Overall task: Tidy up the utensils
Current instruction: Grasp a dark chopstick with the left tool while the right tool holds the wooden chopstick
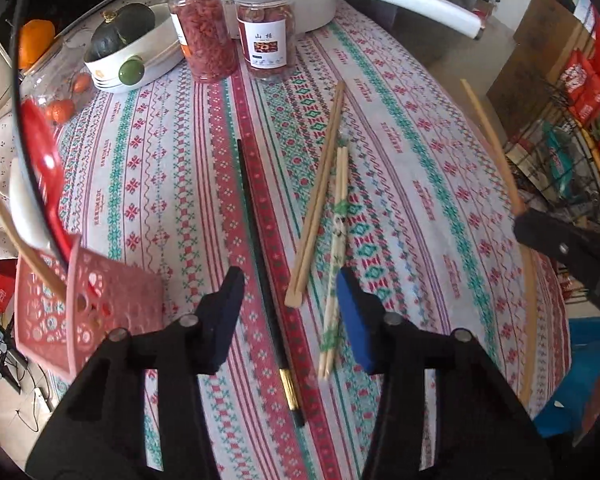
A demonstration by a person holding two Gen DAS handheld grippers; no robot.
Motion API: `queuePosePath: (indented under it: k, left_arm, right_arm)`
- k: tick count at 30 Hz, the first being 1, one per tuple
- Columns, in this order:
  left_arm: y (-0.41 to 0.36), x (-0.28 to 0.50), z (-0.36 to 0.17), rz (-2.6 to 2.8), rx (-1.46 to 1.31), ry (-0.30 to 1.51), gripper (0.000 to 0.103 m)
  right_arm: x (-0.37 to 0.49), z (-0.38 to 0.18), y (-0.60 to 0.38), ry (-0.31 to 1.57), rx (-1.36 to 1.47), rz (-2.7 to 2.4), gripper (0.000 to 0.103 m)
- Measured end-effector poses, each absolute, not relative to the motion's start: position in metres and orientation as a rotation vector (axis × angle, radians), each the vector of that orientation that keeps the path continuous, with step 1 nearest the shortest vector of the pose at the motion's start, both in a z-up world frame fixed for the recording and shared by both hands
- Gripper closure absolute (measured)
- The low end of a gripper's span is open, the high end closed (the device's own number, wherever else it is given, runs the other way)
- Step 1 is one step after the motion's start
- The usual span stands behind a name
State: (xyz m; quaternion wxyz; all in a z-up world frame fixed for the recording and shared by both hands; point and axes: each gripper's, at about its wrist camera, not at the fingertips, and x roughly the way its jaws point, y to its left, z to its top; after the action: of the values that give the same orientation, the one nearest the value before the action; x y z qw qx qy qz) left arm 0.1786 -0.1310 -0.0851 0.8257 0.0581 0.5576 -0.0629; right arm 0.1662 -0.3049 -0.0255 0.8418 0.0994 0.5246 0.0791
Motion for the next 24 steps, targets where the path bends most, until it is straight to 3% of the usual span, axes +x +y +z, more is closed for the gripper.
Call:
queuePosePath:
  k: [2,7,16,19,24]
  left_arm:
    - [-0.135,0.194,-0.093,-0.107,0.138,1.207,0.073]
    - [-0.135,0.221,-0.108,-0.063,0.151,1.247,0.082]
    - [-0.129,0.241,-0.129,-0.004,0.143,1.316,0.087]
    - [-0.129,0.239,-0.128,-0.026,0.125,1.325,0.096]
    - [-0.128,0.214,-0.100,-0.114,0.104,1.208,0.100]
  right_arm:
    - [0.168,-0.024,-0.304,1.104,0.210,0.184,0.096]
    - [0.177,-0.026,-0.303,1.109,0.219,0.201,0.096]
    - [0.181,-0.031,-0.308,1.123,0.241,0.193,0.096]
    - [0.178,-0.029,-0.306,1.117,0.242,0.191,0.096]
    - [0.172,-0.018,-0.299,1.078,0.244,0.201,0.096]
